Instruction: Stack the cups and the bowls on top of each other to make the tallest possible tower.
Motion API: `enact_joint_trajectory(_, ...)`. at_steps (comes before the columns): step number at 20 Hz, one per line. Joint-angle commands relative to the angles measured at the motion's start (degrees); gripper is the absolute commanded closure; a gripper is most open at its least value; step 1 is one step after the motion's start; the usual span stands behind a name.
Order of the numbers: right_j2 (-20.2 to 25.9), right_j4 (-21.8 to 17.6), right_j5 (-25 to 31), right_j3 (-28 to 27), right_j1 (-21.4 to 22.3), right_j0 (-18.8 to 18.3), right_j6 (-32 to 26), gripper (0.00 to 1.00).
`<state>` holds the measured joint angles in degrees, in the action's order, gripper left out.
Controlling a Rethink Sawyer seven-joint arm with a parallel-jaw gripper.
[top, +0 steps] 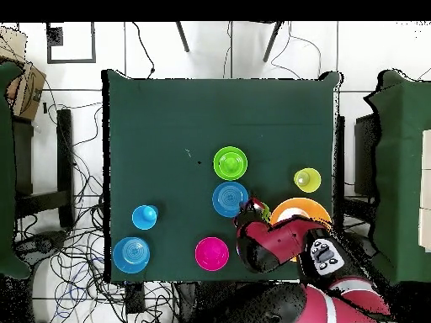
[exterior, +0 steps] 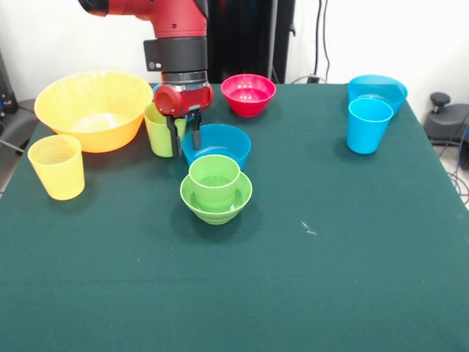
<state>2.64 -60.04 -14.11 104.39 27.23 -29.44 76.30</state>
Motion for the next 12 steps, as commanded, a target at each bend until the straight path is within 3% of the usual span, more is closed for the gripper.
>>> enact_joint_trajectory(1,0.54,1.67,1.17,-6.34,-5.90,2.00,7.25,0.00)
enact_joint_trajectory(12,-0.77,2.95,-0.03,-7.14,-7.92,2.69,7.82,0.00)
